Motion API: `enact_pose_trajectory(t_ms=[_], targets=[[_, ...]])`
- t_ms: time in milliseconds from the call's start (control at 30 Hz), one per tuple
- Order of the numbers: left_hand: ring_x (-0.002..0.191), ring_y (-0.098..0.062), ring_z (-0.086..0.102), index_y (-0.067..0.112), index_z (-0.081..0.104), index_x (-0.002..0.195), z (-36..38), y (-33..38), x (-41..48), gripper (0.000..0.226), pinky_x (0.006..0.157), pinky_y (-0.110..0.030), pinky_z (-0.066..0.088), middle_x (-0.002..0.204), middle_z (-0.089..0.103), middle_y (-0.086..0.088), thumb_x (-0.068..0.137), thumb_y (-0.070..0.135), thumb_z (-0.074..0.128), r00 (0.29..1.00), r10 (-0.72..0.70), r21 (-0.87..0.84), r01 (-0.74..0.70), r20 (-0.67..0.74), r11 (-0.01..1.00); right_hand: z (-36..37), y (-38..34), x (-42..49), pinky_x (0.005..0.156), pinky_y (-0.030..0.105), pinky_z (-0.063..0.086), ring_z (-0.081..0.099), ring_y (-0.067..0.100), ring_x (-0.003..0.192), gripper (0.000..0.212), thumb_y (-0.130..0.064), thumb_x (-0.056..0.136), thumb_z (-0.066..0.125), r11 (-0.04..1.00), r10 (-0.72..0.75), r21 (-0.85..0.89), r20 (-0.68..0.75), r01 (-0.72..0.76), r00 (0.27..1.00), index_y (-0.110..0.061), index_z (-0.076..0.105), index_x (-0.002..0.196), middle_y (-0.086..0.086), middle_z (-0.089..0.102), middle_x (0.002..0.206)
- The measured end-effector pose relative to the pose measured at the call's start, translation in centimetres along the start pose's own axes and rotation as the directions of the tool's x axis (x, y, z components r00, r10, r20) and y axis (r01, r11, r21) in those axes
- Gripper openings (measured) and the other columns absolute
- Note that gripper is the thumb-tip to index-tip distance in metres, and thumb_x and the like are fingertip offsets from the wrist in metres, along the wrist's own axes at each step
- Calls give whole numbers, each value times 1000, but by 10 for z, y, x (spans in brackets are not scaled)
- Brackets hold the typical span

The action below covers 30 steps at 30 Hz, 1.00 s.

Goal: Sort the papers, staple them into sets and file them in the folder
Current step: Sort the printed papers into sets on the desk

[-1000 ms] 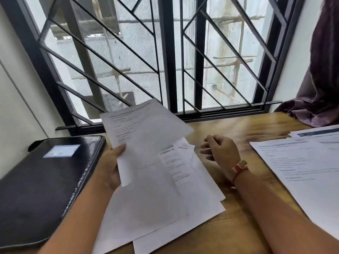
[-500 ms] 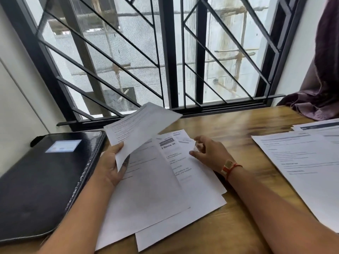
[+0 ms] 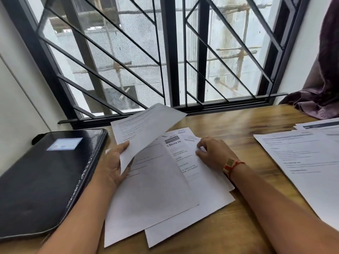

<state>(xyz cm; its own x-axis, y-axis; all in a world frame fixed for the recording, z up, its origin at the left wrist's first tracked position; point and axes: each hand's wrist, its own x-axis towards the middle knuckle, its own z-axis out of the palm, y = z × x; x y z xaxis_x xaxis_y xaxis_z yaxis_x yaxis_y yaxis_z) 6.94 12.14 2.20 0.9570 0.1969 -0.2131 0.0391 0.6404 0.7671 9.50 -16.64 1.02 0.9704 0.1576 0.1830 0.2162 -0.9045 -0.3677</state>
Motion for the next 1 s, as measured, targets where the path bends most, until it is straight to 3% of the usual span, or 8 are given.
enact_pose_trajectory(t_ms=[100, 200, 300, 467, 633, 833, 900, 1000], targets=[[62, -12, 73, 5, 64, 101, 5, -2, -7, 16, 50, -19, 55, 72, 75, -3, 102, 4, 48, 999, -34, 49, 33, 11, 998, 5, -3, -1, 92, 29, 39, 52, 22, 116, 33, -44, 92, 63, 999, 23, 26, 11, -23, 1000, -18, 61, 112, 4, 61, 127], [63, -11, 73, 6, 63, 100, 4, -1, -7, 15, 51, -19, 56, 73, 76, -2, 102, 4, 48, 999, -33, 57, 32, 12, 998, 9, -5, -2, 102, 41, 39, 39, 28, 133, 55, -49, 91, 62, 997, 52, 44, 60, -55, 997, -21, 46, 135, 6, 51, 141], [65, -11, 73, 6, 64, 103, 0, 0, -3, 14, 54, -19, 57, 77, 76, -2, 100, 4, 51, 999, -36, 42, 36, 4, 998, 9, -4, -1, 106, 41, 37, 35, 29, 138, 69, -47, 93, 60, 998, 52, 35, 74, -55, 996, -22, 30, 149, 8, 52, 141], [69, -13, 74, 6, 65, 106, -3, 0, 0, 14, 54, -20, 57, 82, 77, -4, 99, 5, 53, 999, -46, 53, 47, -4, 997, 9, 0, 1, 107, 44, 39, 43, 28, 133, 73, -43, 88, 67, 991, 49, 124, 51, -55, 998, -22, 30, 148, -2, 56, 140], [61, -14, 73, 6, 64, 102, 0, -2, -3, 15, 47, -21, 54, 74, 76, -5, 102, 6, 49, 999, -52, 78, 50, 13, 996, 11, 0, 0, 101, 43, 45, 55, 27, 122, 74, -31, 83, 75, 977, -27, 209, -58, 39, 998, -22, 37, 145, -4, 64, 130], [61, -18, 74, 6, 64, 104, 1, -2, -4, 16, 44, -25, 54, 77, 76, -7, 102, 10, 49, 997, -81, 118, 78, 19, 990, 8, -9, -1, 88, 34, 58, 66, 5, 96, 56, -19, 85, 77, 904, -53, 397, -266, 159, 962, -21, 50, 133, -5, 66, 125], [72, -23, 76, 6, 65, 112, 0, -2, -5, 20, 50, -31, 59, 89, 77, -11, 102, 14, 50, 994, -109, 140, 104, 28, 985, 9, -9, 0, 83, 33, 60, 67, 0, 83, 52, -13, 84, 76, 877, 17, 466, -281, 121, 959, -25, 54, 129, -9, 66, 122], [101, -35, 72, 9, 64, 126, -3, -2, -4, 31, 76, -46, 61, 117, 72, -17, 99, 21, 53, 991, -133, 198, 124, 31, 972, 7, -7, 1, 78, 27, 59, 69, 0, 76, 53, -13, 78, 78, 832, 135, 552, -311, 63, 941, -25, 57, 125, -11, 64, 119]])
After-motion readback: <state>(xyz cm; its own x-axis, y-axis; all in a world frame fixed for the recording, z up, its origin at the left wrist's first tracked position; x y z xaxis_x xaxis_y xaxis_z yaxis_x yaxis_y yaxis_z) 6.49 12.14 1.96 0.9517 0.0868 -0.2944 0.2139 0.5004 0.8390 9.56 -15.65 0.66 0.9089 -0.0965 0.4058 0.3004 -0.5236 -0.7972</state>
